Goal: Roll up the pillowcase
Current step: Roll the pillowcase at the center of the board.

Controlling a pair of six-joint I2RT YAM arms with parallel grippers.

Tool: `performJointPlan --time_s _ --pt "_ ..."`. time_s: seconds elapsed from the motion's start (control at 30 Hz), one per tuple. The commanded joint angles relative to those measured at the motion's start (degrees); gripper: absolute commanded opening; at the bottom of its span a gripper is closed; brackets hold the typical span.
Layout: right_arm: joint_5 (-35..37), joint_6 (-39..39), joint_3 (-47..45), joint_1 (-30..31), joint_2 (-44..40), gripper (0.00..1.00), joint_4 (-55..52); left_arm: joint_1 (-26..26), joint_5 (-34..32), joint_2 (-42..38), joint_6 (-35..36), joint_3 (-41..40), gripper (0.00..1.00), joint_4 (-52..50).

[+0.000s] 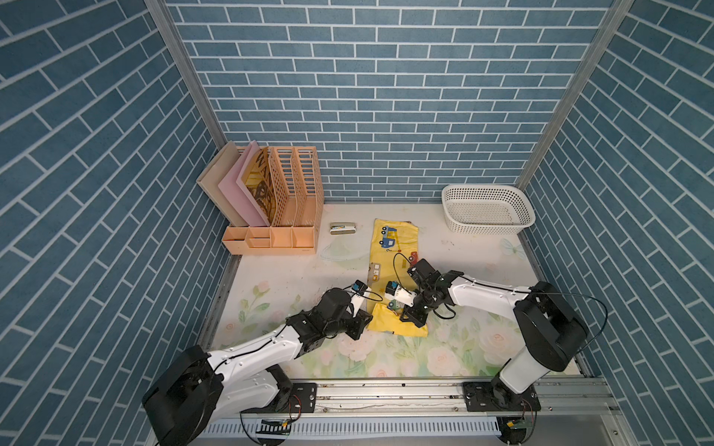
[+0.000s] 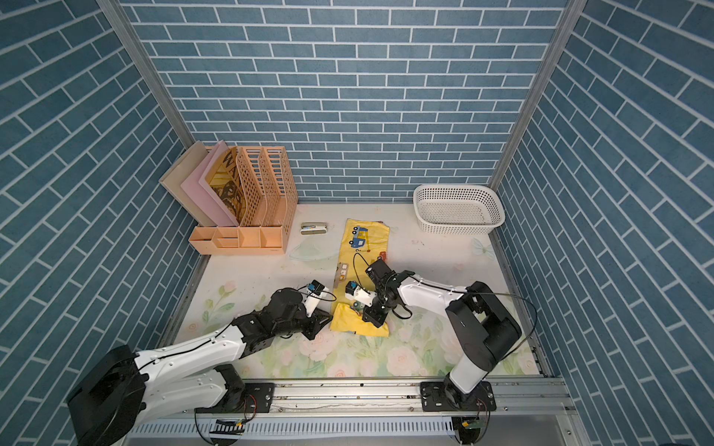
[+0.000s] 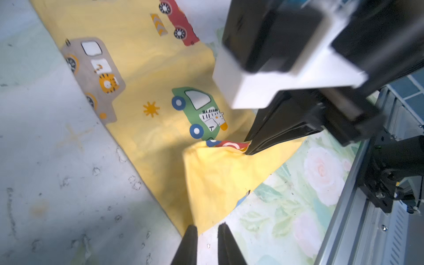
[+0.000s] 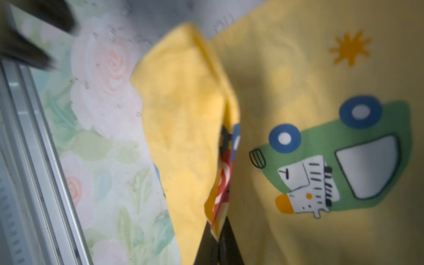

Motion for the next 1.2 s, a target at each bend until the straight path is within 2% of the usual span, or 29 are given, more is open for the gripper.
performJointPlan --time_s 0.0,0.13,0.2,0.37,0.57,0.8,0.9,1.03,1.13,1.17 --pt "-2.1 2.2 -0.3 -1.1 0.6 0.00 -1.5 0.3 -2.8 -3.9 -0.2 0.7 0.22 -1.6" --pt "-3.6 1.6 1.4 -1.1 2.7 0.00 -0.8 -0.1 0.6 -8.0 0.0 0.6 0.25 -0.6" --pt "-3.8 1.4 2.1 -1.1 3.1 0.00 -0.6 -1.9 1.8 -8.9 0.6 -0.2 0.23 1.9" --pt "-7.6 0.5 3.2 -0.8 -1.1 0.00 -0.4 -3.5 -1.5 -9.5 -2.0 -6.3 0.19 9.2" --pt "-6.3 -0.2 2.3 0.7 -8.2 0.00 0.6 -3.5 -5.5 -11.4 -2.3 -10.2 0.17 12.1" --pt "-4.5 -1.9 6.2 0.6 -0.5 0.00 0.1 -3.6 -2.0 -11.0 1.6 -8.3 0.19 10.2" --pt "-3.2 -1.7 5.2 -0.1 1.4 0.00 1.0 -5.5 -1.1 -11.5 2.9 -8.9 0.20 11.7" --pt "-1.7 -1.5 6.0 -0.2 4.2 0.00 0.8 -10.4 -5.0 -9.2 6.2 -9.5 0.25 12.3" --pt "-1.3 -1.4 6.5 -0.3 5.2 0.00 0.9 -13.6 -9.3 -3.8 7.7 -7.8 0.26 12.0" --pt "-1.3 -1.4 6.8 -0.4 5.6 0.00 0.8 -14.3 -11.1 -2.2 7.9 -7.3 0.32 11.8"
